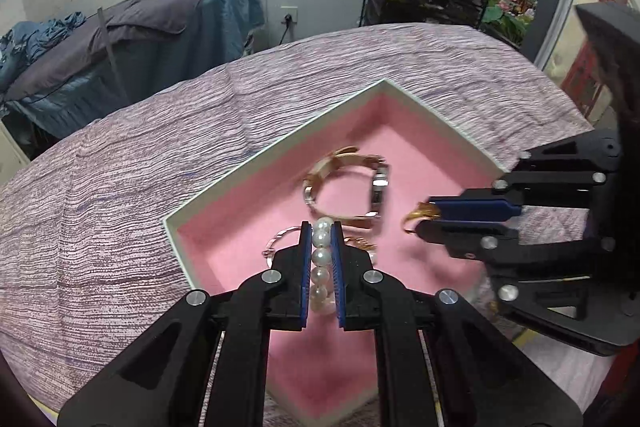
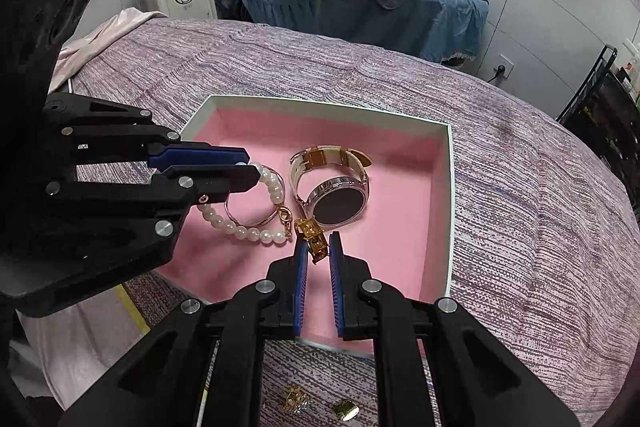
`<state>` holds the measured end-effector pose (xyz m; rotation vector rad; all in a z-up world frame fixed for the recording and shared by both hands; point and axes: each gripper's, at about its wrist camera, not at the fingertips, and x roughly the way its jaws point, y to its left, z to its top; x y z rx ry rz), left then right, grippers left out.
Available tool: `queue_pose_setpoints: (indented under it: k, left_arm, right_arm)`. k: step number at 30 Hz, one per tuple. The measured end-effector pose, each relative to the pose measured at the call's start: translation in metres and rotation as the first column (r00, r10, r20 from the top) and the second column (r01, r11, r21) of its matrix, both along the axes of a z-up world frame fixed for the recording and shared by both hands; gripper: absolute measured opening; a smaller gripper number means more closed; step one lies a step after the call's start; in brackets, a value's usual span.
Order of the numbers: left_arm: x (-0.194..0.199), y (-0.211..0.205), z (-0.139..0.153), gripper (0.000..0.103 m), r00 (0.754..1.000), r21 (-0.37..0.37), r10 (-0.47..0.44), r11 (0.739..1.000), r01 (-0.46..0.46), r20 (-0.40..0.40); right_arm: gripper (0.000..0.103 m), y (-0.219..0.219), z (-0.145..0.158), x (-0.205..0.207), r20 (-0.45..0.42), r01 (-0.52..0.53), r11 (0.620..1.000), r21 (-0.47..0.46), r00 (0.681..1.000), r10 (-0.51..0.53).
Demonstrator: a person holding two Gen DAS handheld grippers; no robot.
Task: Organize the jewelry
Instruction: 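Carry the pearl bracelet and gold ring over the pink box with both tools, then open both tools to drop the bracelet and ring into the box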
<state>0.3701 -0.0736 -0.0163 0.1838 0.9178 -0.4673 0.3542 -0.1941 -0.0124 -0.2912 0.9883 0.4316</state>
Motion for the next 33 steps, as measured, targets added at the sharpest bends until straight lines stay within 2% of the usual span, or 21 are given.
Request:
queue_pose_setpoints:
  k: [9, 16, 18, 20, 22, 24, 25, 29, 30, 32, 33]
  left_arm:
    - [0.017, 0.005, -0.015, 0.01, 0.999, 0.034, 0.024, 0.999, -0.023, -0.028]
    - [0.015, 0.005, -0.014, 0.011, 1.0, 0.062, 0.025, 0.998, -0.025, -0.003]
    - [0.014, 0.005, -0.013, 0.02, 1.0, 0.067, 0.021, 0.998, -0.021, 0.007]
    - [0.013, 0.007, -0.01, 0.055, 0.999, 0.061, 0.031, 0.998, -0.032, 0.025]
    - [0.011, 0.01, -0.005, 0.06, 0.998, 0.046, 0.045, 0.998, -0.048, 0.051]
    - [0.007, 0.013, 0.004, 0.061, 0.997, 0.029, 0.044, 0.998, -0.046, 0.07]
    - [0.005, 0.014, 0.009, 0.065, 0.995, 0.024, 0.046, 0.999, -0.048, 0.085]
    - [-0.01, 0.024, 0.029, 0.083, 0.981, -0.007, 0.1, 0.995, -0.1, 0.167]
    - [-0.016, 0.029, 0.033, 0.086, 0.976, -0.028, 0.122, 0.992, -0.119, 0.181]
    - [-0.031, 0.037, 0.037, 0.092, 0.969, -0.063, 0.151, 0.988, -0.142, 0.196]
    - [-0.039, 0.041, 0.038, 0.093, 0.967, -0.078, 0.156, 0.987, -0.143, 0.2]
  right_arm:
    - [0.01, 0.013, -0.013, 0.013, -0.054, -0.036, 0.995, -0.088, 0.998, 0.032]
    - [0.011, 0.017, -0.021, 0.02, -0.079, -0.028, 0.992, -0.12, 0.997, 0.019]
    - [0.011, 0.017, -0.022, 0.021, -0.074, -0.024, 0.992, -0.127, 0.997, 0.014]
    - [0.011, 0.015, -0.023, 0.02, -0.073, -0.015, 0.992, -0.125, 0.997, 0.006]
    - [0.012, 0.014, -0.02, 0.018, -0.056, -0.008, 0.992, -0.125, 0.998, 0.001]
    - [0.021, 0.013, -0.016, 0.013, -0.03, -0.015, 0.993, -0.121, 0.999, 0.011]
    - [0.028, 0.012, -0.014, 0.011, -0.02, -0.017, 0.993, -0.12, 1.0, 0.015]
    - [0.036, 0.006, -0.003, -0.001, 0.042, 0.006, 0.994, -0.113, 0.999, -0.001]
    - [0.038, 0.003, 0.001, -0.006, 0.068, 0.019, 0.995, -0.101, 0.998, -0.012]
    - [0.051, -0.004, 0.007, -0.017, 0.11, 0.044, 0.996, -0.072, 0.993, -0.036]
    - [0.053, -0.008, 0.011, -0.024, 0.128, 0.059, 0.997, -0.048, 0.99, -0.053]
